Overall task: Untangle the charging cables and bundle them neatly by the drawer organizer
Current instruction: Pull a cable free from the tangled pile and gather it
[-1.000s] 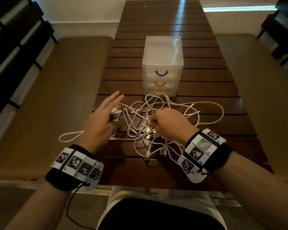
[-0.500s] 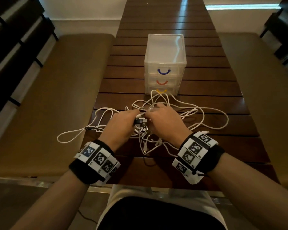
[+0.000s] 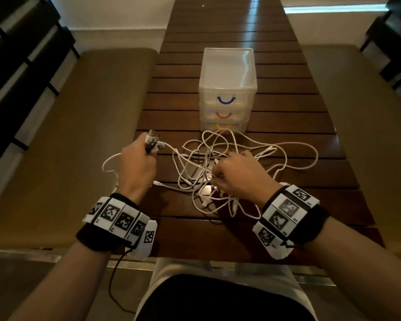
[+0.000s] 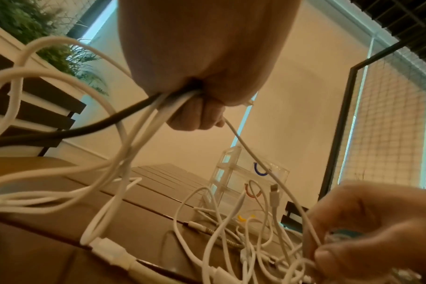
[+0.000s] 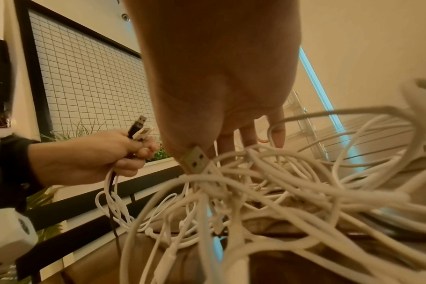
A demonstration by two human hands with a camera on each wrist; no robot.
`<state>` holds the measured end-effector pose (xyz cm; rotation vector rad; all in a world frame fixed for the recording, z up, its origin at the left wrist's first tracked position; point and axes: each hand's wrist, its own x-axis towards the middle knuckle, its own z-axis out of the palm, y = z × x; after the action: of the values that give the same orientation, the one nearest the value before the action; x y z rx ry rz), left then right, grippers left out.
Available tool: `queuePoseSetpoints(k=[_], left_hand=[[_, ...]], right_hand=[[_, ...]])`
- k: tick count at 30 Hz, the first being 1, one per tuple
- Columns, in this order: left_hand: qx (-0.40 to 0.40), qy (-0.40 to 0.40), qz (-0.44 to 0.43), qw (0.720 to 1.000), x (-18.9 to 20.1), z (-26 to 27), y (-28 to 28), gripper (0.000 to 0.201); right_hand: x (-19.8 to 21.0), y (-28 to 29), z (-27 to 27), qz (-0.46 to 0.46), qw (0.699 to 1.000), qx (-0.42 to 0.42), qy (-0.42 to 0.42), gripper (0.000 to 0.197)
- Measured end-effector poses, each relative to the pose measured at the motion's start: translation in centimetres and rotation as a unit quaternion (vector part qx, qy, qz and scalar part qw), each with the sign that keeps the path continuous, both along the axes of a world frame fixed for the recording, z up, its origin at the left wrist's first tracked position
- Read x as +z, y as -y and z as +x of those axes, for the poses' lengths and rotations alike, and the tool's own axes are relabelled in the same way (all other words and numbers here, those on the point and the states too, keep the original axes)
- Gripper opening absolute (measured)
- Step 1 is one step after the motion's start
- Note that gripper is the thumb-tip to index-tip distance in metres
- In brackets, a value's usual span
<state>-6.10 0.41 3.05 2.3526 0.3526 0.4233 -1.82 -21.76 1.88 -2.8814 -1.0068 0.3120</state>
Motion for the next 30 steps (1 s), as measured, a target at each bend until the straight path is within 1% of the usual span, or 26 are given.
queuePoseSetpoints(k=[4,6,8,9,10,12,13,15,17,19,20,22,25,27,30], left_hand=[[0.057,0.037,-0.100,0.993,-0.1,0.1,-1.1,0.029],[0.073,0.033,-0.107,0.991,-0.1,0.0,-1.2,0.033],[0.056,0.016,-0.090,0.994,0.0,-0.2,-0.8,0.037],[0.038,0.012,-0.080,0.996,0.1,-0.3,-0.5,0.042],[0.012,0.017,-0.073,0.997,0.1,-0.4,-0.2,0.050],[-0.065,0.044,-0.044,0.996,0.1,-0.6,0.6,0.068],[-0.117,0.055,-0.017,0.991,0.1,-0.8,1.1,0.070],[-0.225,0.060,0.018,0.972,-0.3,-1.3,2.5,0.070],[-0.290,0.017,0.020,0.957,-1.3,-1.9,3.5,0.078],[-0.310,-0.033,0.049,0.949,-2.2,-2.0,4.1,0.088],[-0.308,-0.055,0.075,0.947,-2.5,-1.8,4.2,0.088],[-0.285,-0.090,0.134,0.945,-2.6,-1.2,4.7,0.081],[-0.261,-0.094,0.190,0.942,-2.8,-0.4,5.0,0.053],[-0.271,-0.076,0.196,0.939,-2.6,-0.4,5.1,0.034],[-0.248,-0.025,0.157,0.956,-2.4,-0.4,4.7,0.016]], right_hand=[[-0.1,0.5,0.6,-0.009,1.000,-0.023,-0.019,0.025],[-0.1,0.6,0.7,-0.005,1.000,-0.019,-0.023,0.025],[0.0,0.7,0.7,-0.001,1.000,-0.019,-0.022,0.022],[0.0,0.7,0.7,0.004,0.999,-0.023,-0.021,0.022],[-0.1,0.8,0.7,0.008,0.999,-0.029,-0.022,0.024],[-0.3,0.7,0.7,0.013,0.999,-0.036,-0.024,0.025],[-0.3,0.6,0.7,0.011,0.999,-0.036,-0.025,0.024],[-0.5,0.2,0.6,0.003,0.999,-0.032,-0.016,0.026],[-0.5,-0.3,0.5,0.001,1.000,-0.026,0.003,0.029],[-0.4,-0.7,0.5,0.008,1.000,-0.018,0.021,0.032],[-0.3,-0.9,0.4,0.009,1.000,-0.012,0.024,0.034],[-0.2,-1.1,0.4,0.013,1.000,0.000,0.028,0.033],[-0.3,-0.9,0.2,0.007,0.999,0.015,0.039,0.031],[-0.3,-0.8,0.0,0.005,0.998,0.022,0.051,0.029],[0.0,-0.7,-0.1,0.023,0.998,0.020,0.056,0.030]])
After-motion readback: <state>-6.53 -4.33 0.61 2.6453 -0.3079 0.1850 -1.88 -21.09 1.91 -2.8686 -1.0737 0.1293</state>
